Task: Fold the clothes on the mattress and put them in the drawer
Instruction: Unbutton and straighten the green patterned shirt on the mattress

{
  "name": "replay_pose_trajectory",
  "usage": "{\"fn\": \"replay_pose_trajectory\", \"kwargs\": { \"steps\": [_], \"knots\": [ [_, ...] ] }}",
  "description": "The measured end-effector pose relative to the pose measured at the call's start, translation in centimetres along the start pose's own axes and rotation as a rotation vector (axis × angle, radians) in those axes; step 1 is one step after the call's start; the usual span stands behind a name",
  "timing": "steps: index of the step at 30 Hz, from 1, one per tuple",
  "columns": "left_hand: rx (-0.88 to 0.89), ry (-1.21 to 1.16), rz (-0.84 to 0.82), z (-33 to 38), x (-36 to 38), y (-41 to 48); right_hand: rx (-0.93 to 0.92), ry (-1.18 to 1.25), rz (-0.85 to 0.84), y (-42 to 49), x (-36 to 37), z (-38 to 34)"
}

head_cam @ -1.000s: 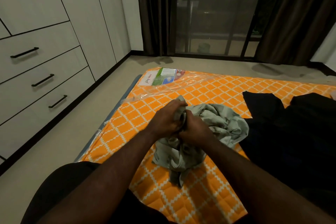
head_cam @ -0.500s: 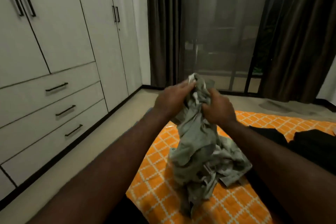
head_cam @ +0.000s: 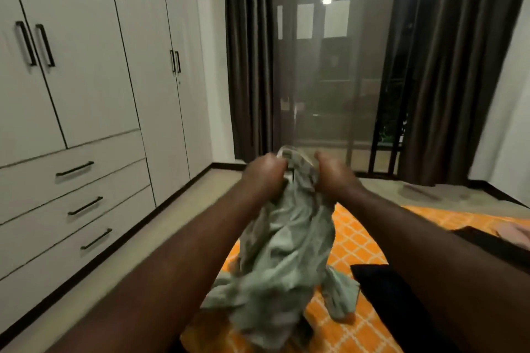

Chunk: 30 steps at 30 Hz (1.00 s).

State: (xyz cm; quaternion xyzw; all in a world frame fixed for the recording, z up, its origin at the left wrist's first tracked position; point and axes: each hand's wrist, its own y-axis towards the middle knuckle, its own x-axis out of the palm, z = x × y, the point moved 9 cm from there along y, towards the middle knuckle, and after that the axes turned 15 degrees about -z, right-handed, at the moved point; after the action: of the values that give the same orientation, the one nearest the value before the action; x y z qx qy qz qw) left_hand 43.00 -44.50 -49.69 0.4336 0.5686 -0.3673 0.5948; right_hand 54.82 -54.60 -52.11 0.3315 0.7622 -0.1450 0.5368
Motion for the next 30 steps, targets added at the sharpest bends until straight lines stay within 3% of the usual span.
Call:
{"fn": "replay_pose_trajectory", "kwargs": {
  "steps": [3, 6, 11, 13, 16, 18, 19, 22, 23, 26, 30],
  "knots": [
    [-0.022, -0.155, -0.198, -0.9, 8.9, -1.6, 0.183, 0.068, -0.174, -1.9, 7.7, 5.4],
    [-0.019, -0.327, -0.268, -2.0, 15.7, -2.6, 0.250, 0.239, -0.212, -4.1, 13.3, 9.0],
    [-0.059, -0.826, -0.157, -3.8, 21.2, -3.6, 0.337, 0.922, -0.176, -5.7, 19.7, 11.6],
    [-0.004, -1.058, -0.083, -3.7, 21.3, -3.2, 0.291, 1.212, -0.216, -5.3, 20.4, 10.2],
    [0.133, -1.244, 0.031, -3.1, 20.0, -2.3, 0.138, 1.434, -0.245, -3.8, 19.7, 7.8],
    [0.184, -1.212, 0.002, -2.4, 20.7, -1.6, 0.129, 1.389, -0.264, -3.3, 20.0, 7.9],
    [0.205, -1.126, -0.034, -2.1, 21.5, -1.3, 0.149, 1.246, -0.282, -3.4, 20.4, 8.1],
    [0.241, -0.734, -0.271, -0.5, 25.8, -0.9, 0.269, 0.446, -0.413, -3.8, 23.1, 10.2],
    [0.244, -0.644, -0.343, -0.1, 27.1, -1.0, 0.330, 0.306, -0.451, -4.2, 24.1, 10.9],
    [0.264, -0.605, -0.346, 0.5, 27.6, -1.2, 0.415, 0.373, -0.446, -4.6, 25.6, 12.0],
    [0.165, -0.816, -0.209, -1.3, 26.3, -0.8, 0.317, 0.422, -0.283, -3.8, 23.8, 11.3]
  ]
}}
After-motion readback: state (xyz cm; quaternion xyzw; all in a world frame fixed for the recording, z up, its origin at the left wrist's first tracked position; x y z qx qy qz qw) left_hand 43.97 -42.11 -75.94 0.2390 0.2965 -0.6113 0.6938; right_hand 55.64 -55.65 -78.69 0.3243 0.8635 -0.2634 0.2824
